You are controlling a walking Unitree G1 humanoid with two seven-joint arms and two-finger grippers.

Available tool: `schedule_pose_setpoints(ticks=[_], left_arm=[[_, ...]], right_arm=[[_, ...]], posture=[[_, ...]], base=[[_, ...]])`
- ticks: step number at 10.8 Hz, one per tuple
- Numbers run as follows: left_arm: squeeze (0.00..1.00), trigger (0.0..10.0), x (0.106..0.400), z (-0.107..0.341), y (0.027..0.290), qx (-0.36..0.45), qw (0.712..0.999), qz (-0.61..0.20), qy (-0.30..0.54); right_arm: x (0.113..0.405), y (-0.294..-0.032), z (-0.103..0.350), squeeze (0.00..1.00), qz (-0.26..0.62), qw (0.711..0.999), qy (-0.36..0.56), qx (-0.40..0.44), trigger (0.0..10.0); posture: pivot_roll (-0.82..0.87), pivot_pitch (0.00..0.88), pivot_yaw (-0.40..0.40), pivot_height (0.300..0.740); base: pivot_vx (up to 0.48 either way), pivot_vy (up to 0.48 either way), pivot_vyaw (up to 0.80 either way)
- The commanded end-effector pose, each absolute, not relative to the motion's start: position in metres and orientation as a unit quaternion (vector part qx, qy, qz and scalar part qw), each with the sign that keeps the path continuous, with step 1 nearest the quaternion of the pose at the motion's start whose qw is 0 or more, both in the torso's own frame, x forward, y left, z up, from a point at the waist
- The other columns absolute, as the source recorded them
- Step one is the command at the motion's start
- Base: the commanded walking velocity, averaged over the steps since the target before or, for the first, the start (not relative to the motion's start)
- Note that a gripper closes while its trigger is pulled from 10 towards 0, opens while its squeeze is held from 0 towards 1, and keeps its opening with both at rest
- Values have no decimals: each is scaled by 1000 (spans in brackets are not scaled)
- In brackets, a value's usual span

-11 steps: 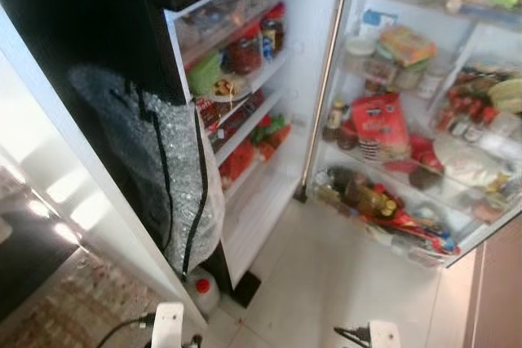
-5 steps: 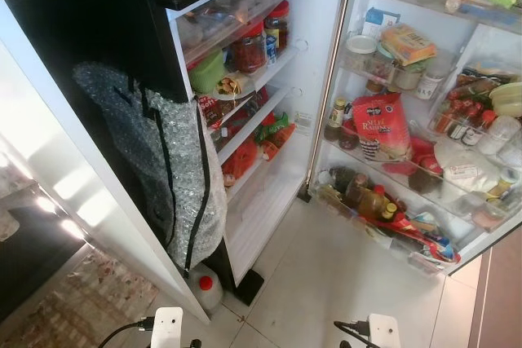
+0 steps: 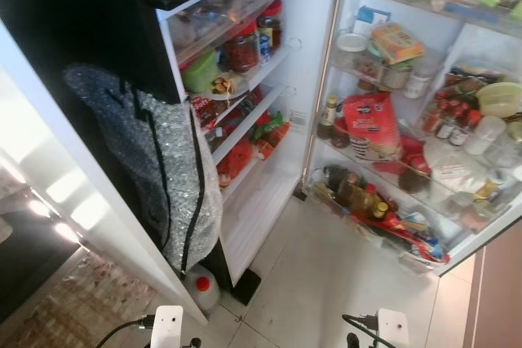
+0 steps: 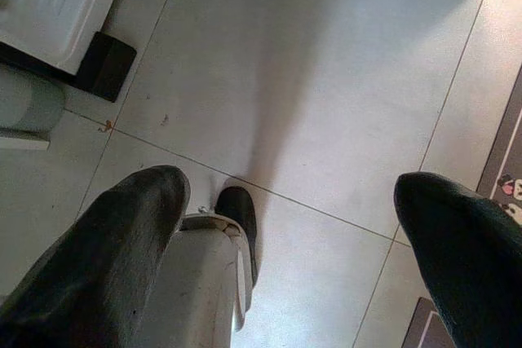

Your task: Restocking fridge

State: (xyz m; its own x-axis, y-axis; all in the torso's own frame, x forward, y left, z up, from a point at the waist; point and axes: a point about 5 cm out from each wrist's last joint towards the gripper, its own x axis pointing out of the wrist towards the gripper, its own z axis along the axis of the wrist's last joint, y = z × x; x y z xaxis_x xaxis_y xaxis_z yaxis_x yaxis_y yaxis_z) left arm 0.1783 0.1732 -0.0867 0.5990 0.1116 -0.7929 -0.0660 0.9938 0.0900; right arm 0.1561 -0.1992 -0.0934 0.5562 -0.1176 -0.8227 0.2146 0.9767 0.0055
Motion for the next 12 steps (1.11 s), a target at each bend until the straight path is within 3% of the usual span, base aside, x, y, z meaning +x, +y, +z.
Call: schedule_pose_setpoints(ticks=[1, 7, 9, 12], left_arm=[[0, 10000, 174, -89, 178, 32, 887, 53, 457], [0, 10000, 176, -88, 182, 40, 886, 48, 459], [0, 10000, 176, -88, 182, 36, 886, 51, 458], [0, 10000, 177, -84, 204, 38, 888, 58, 455]], right_arm=[[156, -199, -93, 0, -95, 882, 458, 56, 10000], [157, -195, -93, 0, -85, 885, 456, 52, 10000], [158, -194, -93, 0, -86, 886, 452, 53, 10000], [160, -197, -91, 0, -101, 888, 445, 55, 10000]], posture=[[-65, 55, 32, 740], [-65, 51, 32, 740], [-67, 50, 33, 740], [-72, 49, 35, 740]], base=[[0, -349, 0], [0, -442, 0], [0, 0, 0], [0, 0, 0]])
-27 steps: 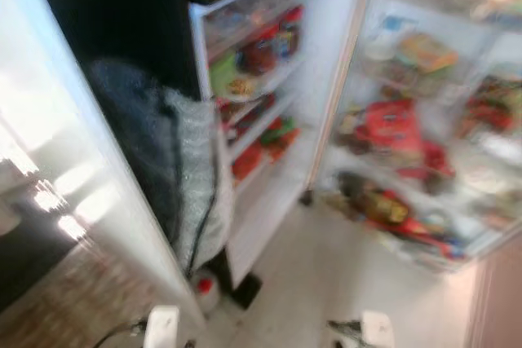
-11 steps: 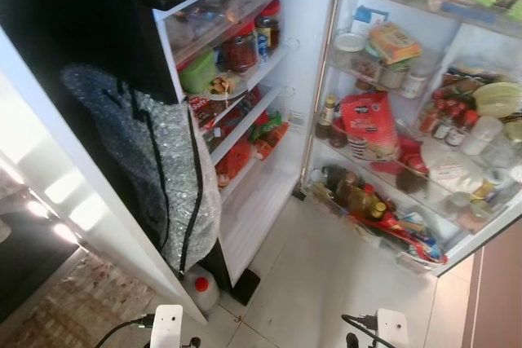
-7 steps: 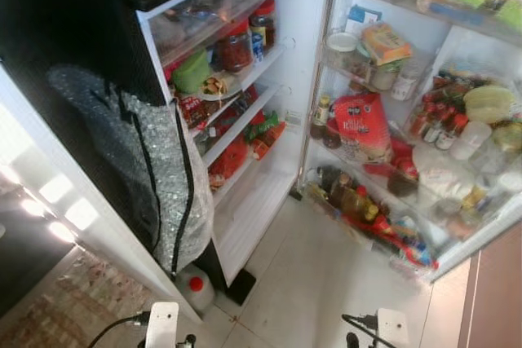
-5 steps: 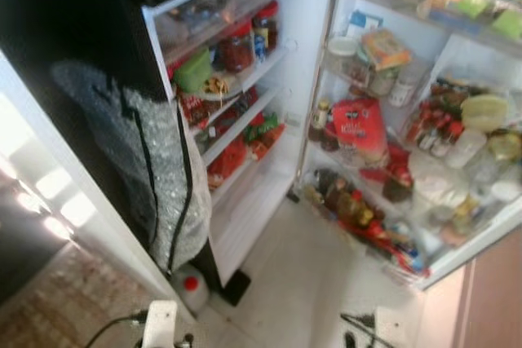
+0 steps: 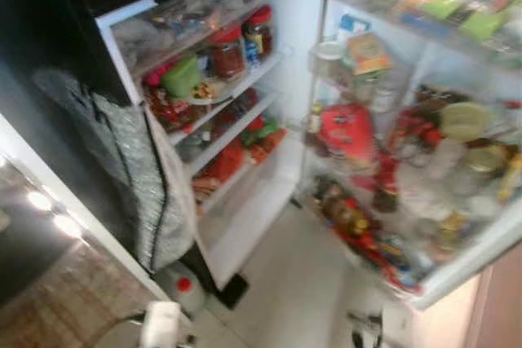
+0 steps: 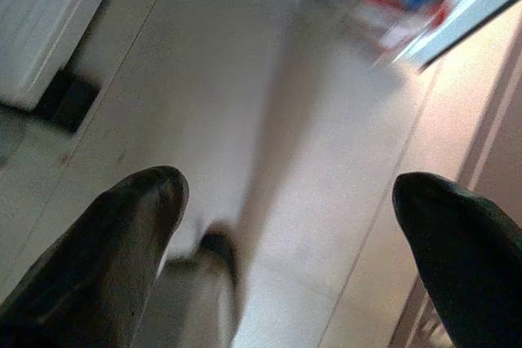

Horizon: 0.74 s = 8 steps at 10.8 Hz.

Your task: Restocking fridge

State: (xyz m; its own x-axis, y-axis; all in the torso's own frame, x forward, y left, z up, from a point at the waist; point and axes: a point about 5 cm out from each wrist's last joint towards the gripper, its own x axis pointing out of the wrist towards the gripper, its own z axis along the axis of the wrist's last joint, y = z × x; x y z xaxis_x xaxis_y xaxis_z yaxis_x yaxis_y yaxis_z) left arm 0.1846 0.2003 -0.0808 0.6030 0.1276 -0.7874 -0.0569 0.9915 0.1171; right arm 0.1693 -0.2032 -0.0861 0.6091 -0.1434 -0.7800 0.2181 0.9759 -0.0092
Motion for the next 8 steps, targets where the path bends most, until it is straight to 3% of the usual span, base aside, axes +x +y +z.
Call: schedule_pose_setpoints(ticks=[1, 5, 8], left_arm=[[0, 10000, 176, -83, 214, 40, 888, 61, 455], [0, 10000, 176, -80, 228, 45, 887, 65, 455], [0, 10000, 176, -80, 228, 46, 888, 63, 454]], right_arm=[[160, -199, -91, 0, -110, 889, 442, 53, 10000], [163, -238, -78, 0, -261, 885, 383, 36, 10000], [147, -273, -68, 0, -387, 854, 347, -4, 10000]], posture=[[-72, 46, 34, 740], [-85, 45, 39, 740], [-90, 42, 38, 740]], base=[[0, 0, 0], [0, 0, 0], [0, 0, 0]])
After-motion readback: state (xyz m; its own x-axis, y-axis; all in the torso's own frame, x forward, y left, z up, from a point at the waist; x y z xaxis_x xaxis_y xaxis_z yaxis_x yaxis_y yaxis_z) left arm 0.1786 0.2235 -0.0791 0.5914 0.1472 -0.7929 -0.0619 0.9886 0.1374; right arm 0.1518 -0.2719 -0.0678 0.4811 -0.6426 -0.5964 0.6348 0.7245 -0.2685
